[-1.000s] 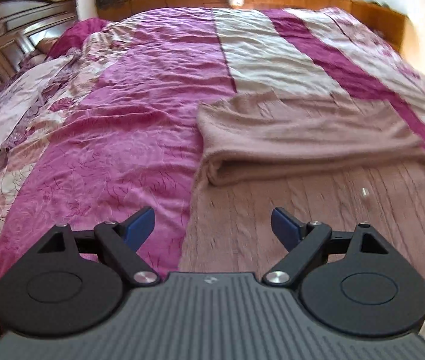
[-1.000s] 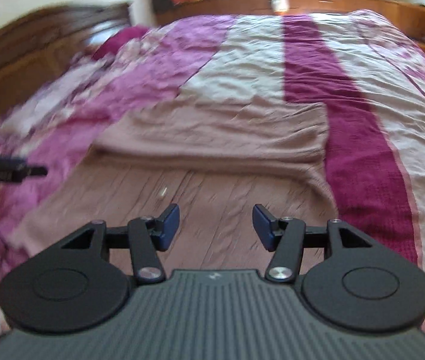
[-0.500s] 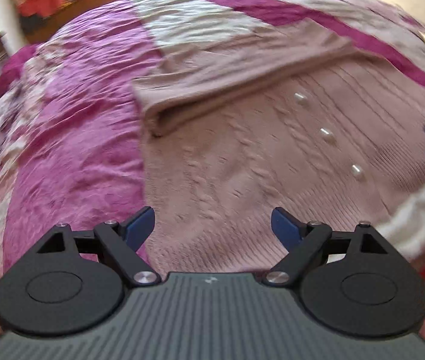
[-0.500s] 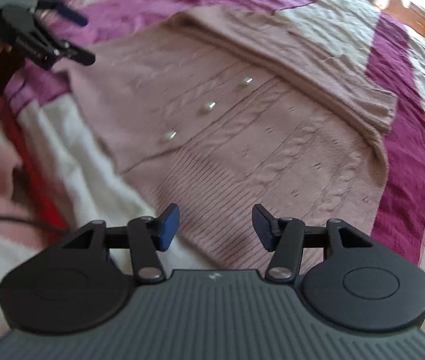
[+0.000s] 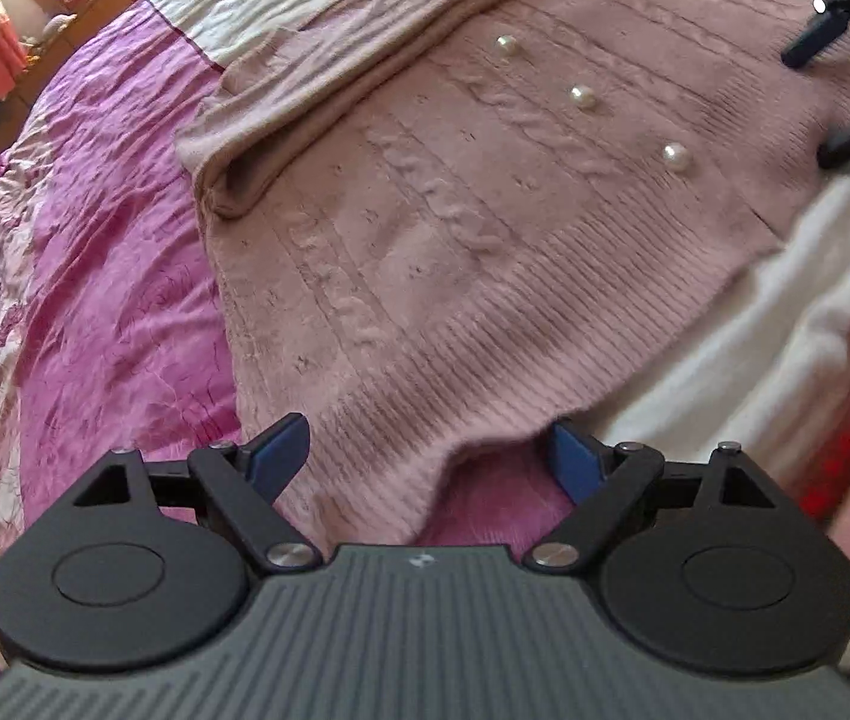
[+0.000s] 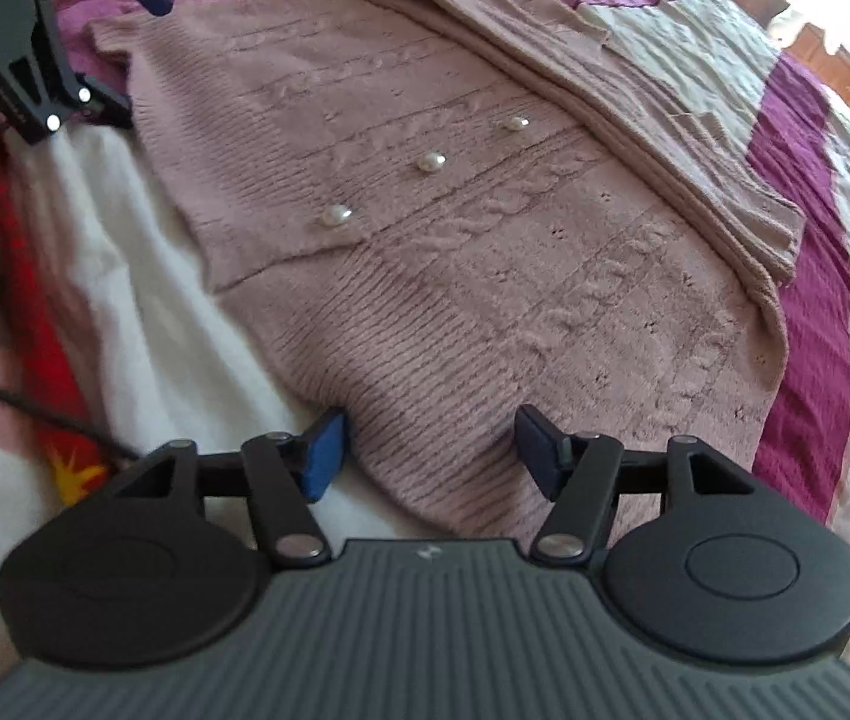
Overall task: Fold small clothes
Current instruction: 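Move both grippers to the cardigan hem and pinch it closed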
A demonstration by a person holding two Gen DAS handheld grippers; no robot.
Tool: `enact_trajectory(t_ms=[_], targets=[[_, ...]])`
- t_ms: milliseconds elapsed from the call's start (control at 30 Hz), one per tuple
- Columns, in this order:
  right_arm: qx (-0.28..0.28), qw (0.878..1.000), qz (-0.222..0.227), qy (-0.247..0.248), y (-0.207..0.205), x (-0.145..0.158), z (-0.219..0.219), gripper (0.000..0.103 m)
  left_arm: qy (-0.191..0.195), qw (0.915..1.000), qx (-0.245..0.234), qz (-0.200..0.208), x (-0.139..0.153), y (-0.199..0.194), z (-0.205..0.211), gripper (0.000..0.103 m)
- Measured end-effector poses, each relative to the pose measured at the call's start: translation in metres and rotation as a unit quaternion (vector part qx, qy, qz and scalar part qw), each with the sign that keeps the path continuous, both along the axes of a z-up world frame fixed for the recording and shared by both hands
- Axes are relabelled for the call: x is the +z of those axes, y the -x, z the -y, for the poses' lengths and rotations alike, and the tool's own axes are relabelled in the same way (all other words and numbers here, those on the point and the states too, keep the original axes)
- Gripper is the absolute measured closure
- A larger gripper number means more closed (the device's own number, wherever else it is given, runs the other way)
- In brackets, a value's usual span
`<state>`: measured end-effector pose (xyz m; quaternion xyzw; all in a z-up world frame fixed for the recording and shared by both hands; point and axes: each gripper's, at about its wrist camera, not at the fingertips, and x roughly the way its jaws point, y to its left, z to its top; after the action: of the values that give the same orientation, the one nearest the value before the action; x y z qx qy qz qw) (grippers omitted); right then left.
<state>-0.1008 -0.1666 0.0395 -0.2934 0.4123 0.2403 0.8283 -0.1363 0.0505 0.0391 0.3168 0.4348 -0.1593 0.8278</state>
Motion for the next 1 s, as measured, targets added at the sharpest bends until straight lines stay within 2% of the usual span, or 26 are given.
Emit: enact_trajectory(t_ms=[133, 233, 367, 467, 500, 567, 600, 633, 667, 700, 733, 767, 833, 867, 1000], targets=[[-0.004, 1.0, 0.009, 0.001, -0.002, -0.007, -0.003, 0.038, -0.025, 0.9996, -0.001, 0.01, -0.014, -0.012, 0.006, 0.013], [-0.001, 1.0, 0.006, 0.007, 0.002, -0.005, -0.001, 0.038, -0.021, 0.9997, 0.009, 0.005, -0.02, -0.017, 0.006, 0.013], [0.003, 1.0, 0.008, 0.027, 0.0, -0.002, 0.003, 0.037, -0.014, 0.9997, 0.0, 0.019, -0.021, -0.015, 0.005, 0.013], [-0.006, 0.999, 0.02, 0.025, -0.006, -0.008, -0.002, 0.037, 0.002, 0.9995, 0.017, 0.026, -0.025, -0.023, 0.007, 0.015], [-0.011, 0.999, 0.024, 0.022, -0.008, -0.01, -0.003, 0.037, 0.011, 0.9996, 0.021, 0.018, -0.026, -0.026, 0.006, 0.018], [-0.017, 0.999, 0.031, 0.017, -0.011, -0.015, -0.005, 0.038, 0.044, 0.9986, 0.028, -0.008, -0.029, -0.031, 0.004, 0.032], [-0.019, 0.999, 0.032, 0.017, -0.012, -0.018, -0.006, 0.038, 0.055, 0.9979, 0.032, -0.012, -0.029, -0.031, 0.003, 0.034], [-0.022, 0.999, 0.036, 0.016, -0.012, -0.022, -0.005, 0.038, 0.061, 0.9976, 0.031, -0.01, -0.03, -0.031, 0.002, 0.04], [-0.026, 0.999, 0.039, 0.013, -0.011, -0.025, -0.005, 0.039, 0.064, 0.9975, 0.028, -0.007, -0.029, -0.03, 0.003, 0.051], [-0.03, 0.999, 0.042, 0.008, -0.01, -0.026, -0.005, 0.041, 0.069, 0.9972, 0.028, -0.005, -0.028, -0.028, 0.003, 0.056], [-0.032, 0.998, 0.046, 0.003, -0.009, -0.025, -0.005, 0.053, 0.074, 0.9969, 0.028, -0.002, -0.026, -0.026, 0.004, 0.067], [-0.033, 0.998, 0.05, -0.004, -0.007, -0.023, -0.005, 0.069, 0.078, 0.9965, 0.03, 0.002, -0.025, -0.024, 0.005, 0.073], [-0.041, 0.997, 0.07, -0.006, -0.003, -0.019, -0.006, 0.085, 0.087, 0.9955, 0.035, 0.011, -0.021, -0.022, 0.006, 0.082], [-0.042, 0.996, 0.078, -0.007, -0.002, -0.017, -0.006, 0.088, 0.095, 0.9946, 0.04, 0.015, -0.018, -0.022, 0.006, 0.086], [-0.059, 0.993, 0.092, -0.035, 0.002, -0.002, 0.0, 0.091, 0.119, 0.9907, 0.056, 0.037, 0.0, -0.017, 0.004, 0.089]])
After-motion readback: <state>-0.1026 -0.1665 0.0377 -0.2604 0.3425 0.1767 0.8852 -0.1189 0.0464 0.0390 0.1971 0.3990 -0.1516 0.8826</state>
